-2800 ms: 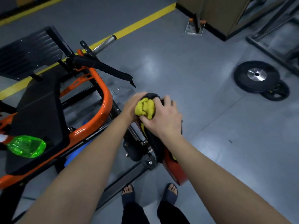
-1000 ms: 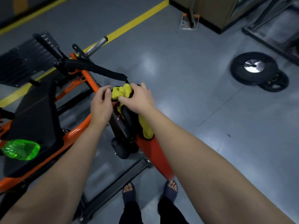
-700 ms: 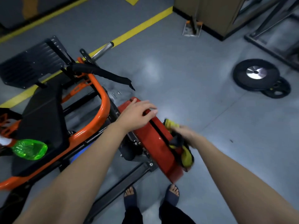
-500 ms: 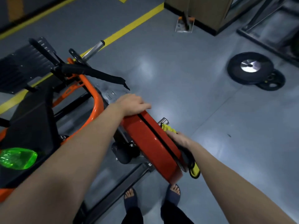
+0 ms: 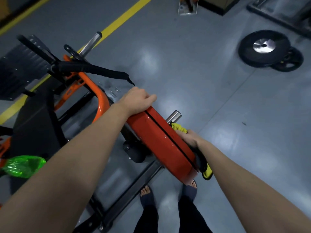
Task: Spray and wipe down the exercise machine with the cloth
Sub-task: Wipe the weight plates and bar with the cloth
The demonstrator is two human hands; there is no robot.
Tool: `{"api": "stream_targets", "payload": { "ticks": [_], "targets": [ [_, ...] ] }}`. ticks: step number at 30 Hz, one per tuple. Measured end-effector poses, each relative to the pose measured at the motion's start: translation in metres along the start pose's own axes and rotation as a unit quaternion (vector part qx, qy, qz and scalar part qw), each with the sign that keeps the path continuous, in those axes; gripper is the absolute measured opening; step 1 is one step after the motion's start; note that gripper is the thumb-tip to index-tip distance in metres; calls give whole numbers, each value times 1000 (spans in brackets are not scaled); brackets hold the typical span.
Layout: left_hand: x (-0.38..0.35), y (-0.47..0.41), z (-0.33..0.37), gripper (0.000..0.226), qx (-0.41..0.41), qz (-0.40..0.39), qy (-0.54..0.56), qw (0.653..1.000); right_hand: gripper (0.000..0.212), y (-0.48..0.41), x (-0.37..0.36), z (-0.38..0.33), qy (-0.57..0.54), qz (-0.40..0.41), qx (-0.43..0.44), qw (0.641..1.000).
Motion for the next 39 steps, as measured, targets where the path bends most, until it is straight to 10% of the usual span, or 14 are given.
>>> {"api": "stream_targets", "payload": {
  "ticks": [6,11,16,20,23,27,33,39],
  "targets": [
    [-3,14,0,56,-13,28,-31,999,28,13,9,-11,7,45,21,999],
    [24,61,-5,33,8,164,201,966,32,68,18,-95,-167,144,118,968],
    [77,147,-5,76,121,100,596,788,26,160,-49,-211,-182,70,268,943],
    [117,219,-24,85,88,145,740,650,96,184,-148,-265,-178,-110,216,954],
    [137,282,-69,71,111,230,729,635,68,202,-212,-299,-176,-210,250,929],
    [149,369,-144,44,144,362,696,604,50,199,-284,-317,-140,-119,336,924],
    [137,473,-224,34,148,507,688,497,121,150,-414,-290,240,-86,365,895],
    [94,522,-265,53,200,507,701,460,137,107,-479,-300,156,-80,288,941]
  ]
}}
Point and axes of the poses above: each hand's wrist, its own y-axis away from the middle knuckle, its own x-axis out of the back of the hand, z = x × y, the point moved 1 cm from there along -y, towards the middle knuckle, and after that the axes turned 11 degrees about -x, right-handed, at the moved point
